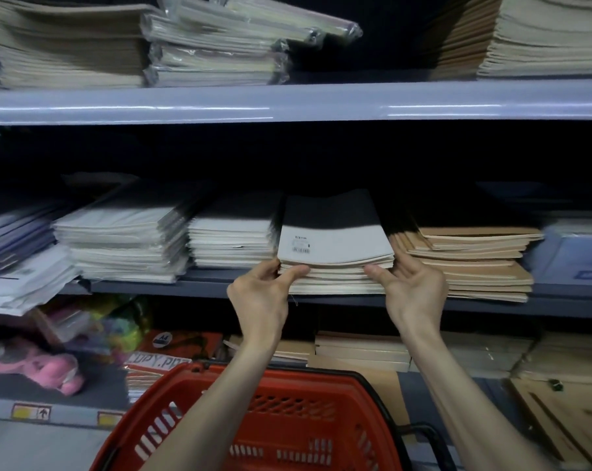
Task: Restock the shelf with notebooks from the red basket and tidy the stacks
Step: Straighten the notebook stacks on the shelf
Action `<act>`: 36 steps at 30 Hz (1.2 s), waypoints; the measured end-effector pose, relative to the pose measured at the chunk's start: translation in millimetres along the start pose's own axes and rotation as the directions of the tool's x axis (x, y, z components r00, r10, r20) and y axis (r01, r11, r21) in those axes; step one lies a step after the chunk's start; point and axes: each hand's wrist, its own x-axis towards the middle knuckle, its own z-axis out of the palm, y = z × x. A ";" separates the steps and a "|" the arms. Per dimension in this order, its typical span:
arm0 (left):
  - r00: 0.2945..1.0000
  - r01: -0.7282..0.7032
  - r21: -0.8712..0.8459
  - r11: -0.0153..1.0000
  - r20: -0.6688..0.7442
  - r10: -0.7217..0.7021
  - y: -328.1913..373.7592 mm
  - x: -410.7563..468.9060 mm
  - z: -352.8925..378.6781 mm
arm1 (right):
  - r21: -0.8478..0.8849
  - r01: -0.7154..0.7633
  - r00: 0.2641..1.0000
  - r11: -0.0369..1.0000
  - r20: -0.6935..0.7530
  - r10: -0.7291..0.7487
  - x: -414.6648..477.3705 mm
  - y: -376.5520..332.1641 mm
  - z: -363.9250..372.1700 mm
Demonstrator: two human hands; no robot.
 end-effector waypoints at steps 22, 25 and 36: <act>0.952 -0.170 0.164 0.972 0.282 0.119 -10.5 0.6 -1.9 | -0.210 0.142 0.986 0.967 0.121 -0.118 -1.1 22.9 0.2; 0.962 -0.132 0.150 0.980 0.259 0.090 -12.7 5.7 -3.1 | -0.322 0.152 0.988 0.934 0.076 -0.135 -1.9 18.2 7.1; 0.962 -0.123 0.221 0.967 0.266 0.062 6.2 -2.1 -5.6 | -0.383 0.126 0.985 0.915 0.157 -0.070 -4.0 13.1 -2.2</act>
